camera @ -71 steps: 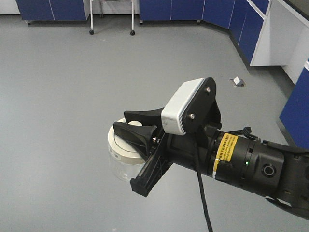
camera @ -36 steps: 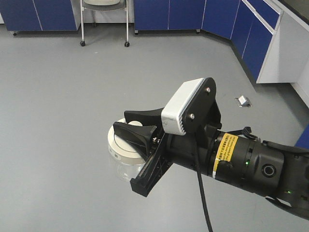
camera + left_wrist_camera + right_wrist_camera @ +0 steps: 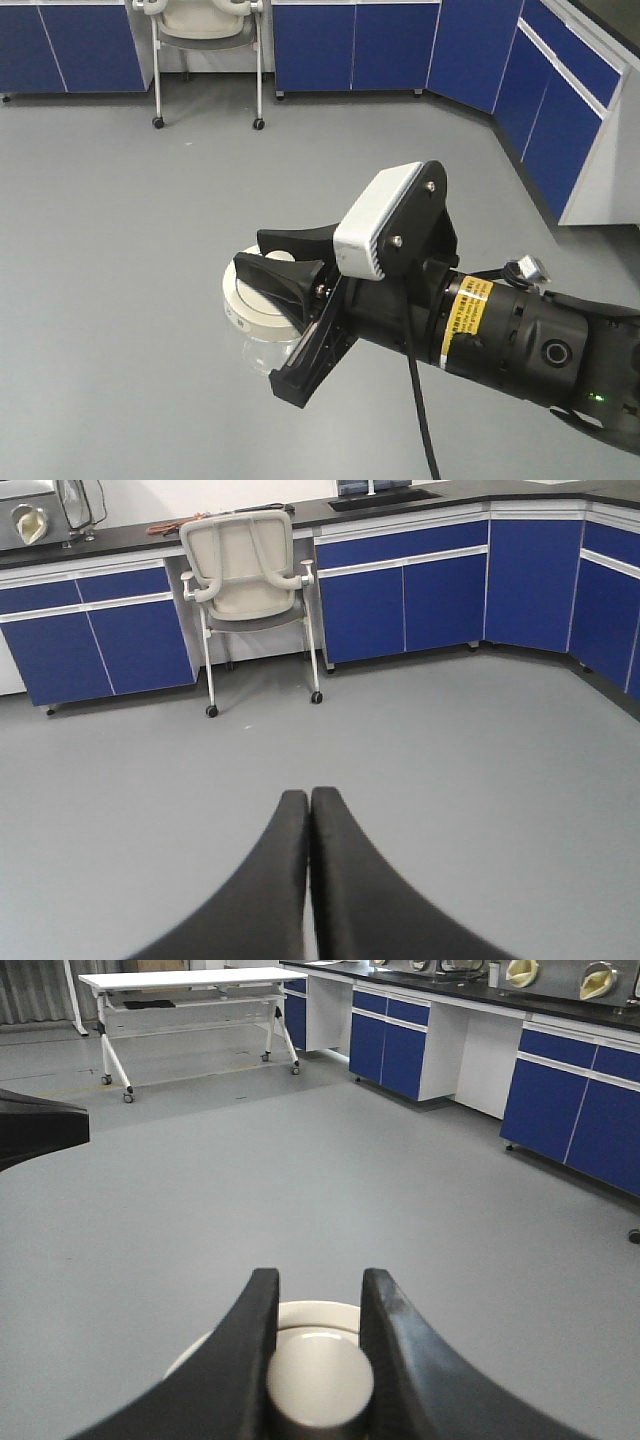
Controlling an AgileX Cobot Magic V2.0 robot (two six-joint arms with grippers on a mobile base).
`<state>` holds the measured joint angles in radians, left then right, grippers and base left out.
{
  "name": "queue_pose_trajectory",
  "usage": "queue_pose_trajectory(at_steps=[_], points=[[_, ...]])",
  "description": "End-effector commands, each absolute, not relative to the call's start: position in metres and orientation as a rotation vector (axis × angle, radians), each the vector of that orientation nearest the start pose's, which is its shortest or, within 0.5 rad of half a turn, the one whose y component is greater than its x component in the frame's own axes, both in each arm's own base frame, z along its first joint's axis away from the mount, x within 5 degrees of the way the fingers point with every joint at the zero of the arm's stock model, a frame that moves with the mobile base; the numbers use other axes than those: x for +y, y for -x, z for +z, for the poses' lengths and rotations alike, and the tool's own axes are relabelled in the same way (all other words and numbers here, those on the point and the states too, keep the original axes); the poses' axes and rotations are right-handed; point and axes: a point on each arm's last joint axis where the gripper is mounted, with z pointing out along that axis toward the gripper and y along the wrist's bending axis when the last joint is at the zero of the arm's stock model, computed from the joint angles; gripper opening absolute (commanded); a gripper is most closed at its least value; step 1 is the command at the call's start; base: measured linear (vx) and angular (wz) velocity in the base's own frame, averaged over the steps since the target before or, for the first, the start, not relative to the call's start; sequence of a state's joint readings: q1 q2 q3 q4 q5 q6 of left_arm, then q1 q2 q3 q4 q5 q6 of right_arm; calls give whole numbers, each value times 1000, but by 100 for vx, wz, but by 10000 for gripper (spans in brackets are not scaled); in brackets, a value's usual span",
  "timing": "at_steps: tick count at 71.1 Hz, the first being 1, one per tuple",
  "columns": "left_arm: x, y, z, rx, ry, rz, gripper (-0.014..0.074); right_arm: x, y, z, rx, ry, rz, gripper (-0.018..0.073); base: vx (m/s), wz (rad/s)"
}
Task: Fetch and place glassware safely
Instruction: 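Carry the jar in the right gripper while driving across the lab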
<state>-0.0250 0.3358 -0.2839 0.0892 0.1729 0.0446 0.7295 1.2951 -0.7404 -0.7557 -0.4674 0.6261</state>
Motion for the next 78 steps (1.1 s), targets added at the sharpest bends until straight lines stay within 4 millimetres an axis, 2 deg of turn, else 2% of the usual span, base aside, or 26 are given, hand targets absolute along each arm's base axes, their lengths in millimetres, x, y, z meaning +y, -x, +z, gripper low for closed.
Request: queue_pose_trajectory(at_steps=[1,78], points=[[-2,-87,286,1616,-114,81,-7,206,-184,327,1364,858,816,-3,60,-2],[-2,-87,286,1616,-114,81,-7,206,-185,326,1368,858,814,-3,59,3]])
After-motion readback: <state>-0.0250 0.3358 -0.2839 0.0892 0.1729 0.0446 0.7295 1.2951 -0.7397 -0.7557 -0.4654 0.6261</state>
